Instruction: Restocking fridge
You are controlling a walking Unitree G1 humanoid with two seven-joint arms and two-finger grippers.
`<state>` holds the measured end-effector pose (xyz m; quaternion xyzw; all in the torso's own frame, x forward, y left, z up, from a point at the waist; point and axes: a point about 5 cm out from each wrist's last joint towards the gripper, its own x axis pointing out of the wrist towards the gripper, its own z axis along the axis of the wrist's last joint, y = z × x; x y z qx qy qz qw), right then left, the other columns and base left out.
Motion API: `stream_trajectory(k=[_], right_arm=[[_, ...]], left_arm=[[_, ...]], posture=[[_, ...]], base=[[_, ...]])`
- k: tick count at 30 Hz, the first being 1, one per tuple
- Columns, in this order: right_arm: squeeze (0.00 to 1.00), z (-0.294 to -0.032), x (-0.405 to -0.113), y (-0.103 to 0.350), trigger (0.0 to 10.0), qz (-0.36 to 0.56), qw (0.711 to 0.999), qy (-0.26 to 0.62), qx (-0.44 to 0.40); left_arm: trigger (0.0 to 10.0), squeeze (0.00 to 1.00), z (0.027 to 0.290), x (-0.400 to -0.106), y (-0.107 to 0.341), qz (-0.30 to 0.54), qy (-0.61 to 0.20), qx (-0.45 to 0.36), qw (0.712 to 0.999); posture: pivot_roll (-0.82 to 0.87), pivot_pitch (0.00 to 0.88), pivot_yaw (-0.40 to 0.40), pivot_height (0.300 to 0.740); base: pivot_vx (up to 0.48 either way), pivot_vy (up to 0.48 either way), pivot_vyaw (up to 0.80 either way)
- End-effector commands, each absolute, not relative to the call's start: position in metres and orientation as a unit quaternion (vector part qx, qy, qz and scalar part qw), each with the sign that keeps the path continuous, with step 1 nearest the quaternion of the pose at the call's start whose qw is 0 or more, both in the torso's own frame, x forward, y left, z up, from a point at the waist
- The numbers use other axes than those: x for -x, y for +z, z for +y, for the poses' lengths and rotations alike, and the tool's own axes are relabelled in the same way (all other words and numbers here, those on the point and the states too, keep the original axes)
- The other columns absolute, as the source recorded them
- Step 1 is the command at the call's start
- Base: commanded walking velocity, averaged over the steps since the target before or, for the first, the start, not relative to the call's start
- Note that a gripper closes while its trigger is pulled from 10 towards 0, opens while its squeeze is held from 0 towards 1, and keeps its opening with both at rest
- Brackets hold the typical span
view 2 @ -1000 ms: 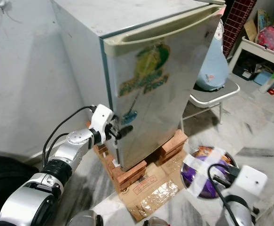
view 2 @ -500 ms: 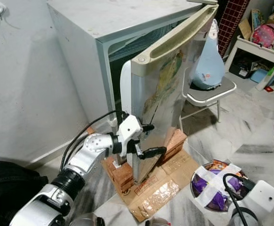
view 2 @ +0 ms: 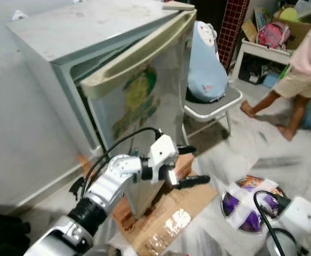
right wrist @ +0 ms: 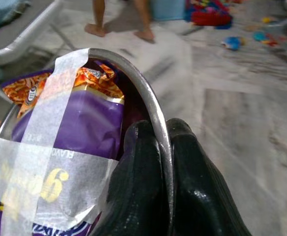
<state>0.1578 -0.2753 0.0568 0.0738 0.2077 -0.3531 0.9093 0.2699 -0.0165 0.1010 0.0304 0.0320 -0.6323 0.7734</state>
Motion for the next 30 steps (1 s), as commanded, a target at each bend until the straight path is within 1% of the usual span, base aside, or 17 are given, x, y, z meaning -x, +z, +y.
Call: stream_trajectory(k=[1,5,6,7,8,9,10,14,16,18,19,20,22,23,27,28,30], right_arm=[[0.00,-0.274,-0.159,0.060,10.0,0.198,0.914,-0.346,-0.070],[0.00,-0.273,-0.162,0.061,10.0,0.190,0.919,-0.338,-0.069],[0.00,-0.270,-0.166,0.065,10.0,0.176,0.928,-0.320,-0.075],[0.00,-0.267,-0.170,0.073,10.0,0.157,0.944,-0.287,-0.035],[0.00,-0.267,-0.170,0.073,10.0,0.157,0.944,-0.287,-0.035],[0.00,-0.266,-0.171,0.082,10.0,0.134,0.957,-0.258,0.020],[0.00,-0.266,-0.170,0.091,10.0,0.103,0.962,-0.247,0.061],[0.00,-0.265,-0.173,0.099,10.0,0.072,0.969,-0.222,0.082],[0.00,-0.261,-0.182,0.105,10.0,0.051,0.974,-0.206,0.078],[0.00,-0.260,-0.186,0.105,10.0,0.049,0.975,-0.205,0.071],[0.00,-0.259,-0.188,0.105,10.0,0.046,0.976,-0.202,0.069],[0.00,-0.258,-0.190,0.106,10.0,0.044,0.976,-0.200,0.069],[0.00,-0.256,-0.192,0.105,10.0,0.039,0.978,-0.196,0.067],[0.00,-0.255,-0.193,0.105,10.0,0.038,0.978,-0.195,0.066],[0.00,-0.254,-0.198,0.103,10.0,0.040,0.980,-0.189,0.049],[0.00,-0.252,-0.202,0.104,10.0,0.039,0.981,-0.184,0.047],[0.00,-0.251,-0.207,0.104,10.0,0.038,0.983,-0.177,0.043]], left_arm=[[10.0,0.00,-0.018,-0.271,0.104,0.030,-0.631,-0.036,0.774],[10.0,0.00,-0.017,-0.271,0.104,0.030,-0.626,-0.037,0.778],[10.0,0.00,-0.017,-0.271,0.104,0.030,-0.626,-0.037,0.779],[10.0,0.00,-0.017,-0.272,0.105,0.030,-0.625,-0.036,0.780],[10.0,0.00,-0.017,-0.272,0.105,0.030,-0.625,-0.036,0.780],[10.0,0.00,-0.017,-0.272,0.105,0.030,-0.625,-0.037,0.779],[10.0,0.00,-0.018,-0.272,0.105,0.030,-0.626,-0.036,0.778],[10.0,0.00,-0.021,-0.270,0.106,0.029,-0.631,-0.034,0.774],[10.0,0.00,-0.024,-0.268,0.105,0.031,-0.634,-0.035,0.772],[10.0,0.00,-0.024,-0.267,0.104,0.032,-0.631,-0.039,0.774],[10.0,0.00,-0.021,-0.268,0.103,0.033,-0.624,-0.040,0.780],[10.0,0.00,-0.017,-0.269,0.102,0.034,-0.614,-0.040,0.787],[10.0,0.00,-0.004,-0.275,0.098,0.037,-0.578,-0.038,0.814],[10.0,0.00,0.000,-0.276,0.097,0.040,-0.565,-0.036,0.823],[10.0,0.00,0.029,-0.290,0.091,0.040,-0.467,-0.044,0.882],[10.0,0.00,0.055,-0.301,0.087,0.044,-0.379,-0.038,0.924],[10.0,0.00,0.084,-0.310,0.085,0.048,-0.284,-0.032,0.957]], posture=[[-0.04,0.000,0.006,0.740],[-0.04,0.000,0.006,0.740],[-0.04,0.000,0.006,0.740],[-0.04,0.000,0.008,0.740],[-0.04,0.000,0.008,0.740],[-0.05,0.000,0.009,0.740],[-0.05,0.000,0.012,0.740],[-0.06,0.000,0.017,0.740],[-0.06,0.000,0.021,0.740],[-0.06,0.000,0.021,0.740],[-0.05,0.000,0.021,0.740],[-0.05,0.000,0.021,0.740],[-0.04,0.000,0.017,0.740],[-0.04,0.000,0.017,0.740],[-0.02,0.000,0.008,0.740],[-0.01,0.000,0.001,0.740],[-0.01,0.000,-0.003,0.740]], base=[[0.277,-0.390,0.00],[0.272,-0.393,0.00],[0.296,-0.364,0.00],[0.292,-0.345,0.00],[0.292,-0.345,0.00],[0.277,-0.315,0.00],[0.247,-0.270,0.00],[0.062,-0.068,0.00],[0.000,0.000,0.00],[0.000,0.000,0.00],[0.000,0.000,0.00],[0.000,0.000,0.00],[0.000,0.000,0.00],[0.000,0.000,0.00],[0.000,0.000,0.00],[0.000,0.000,0.00],[0.000,0.000,0.00]])
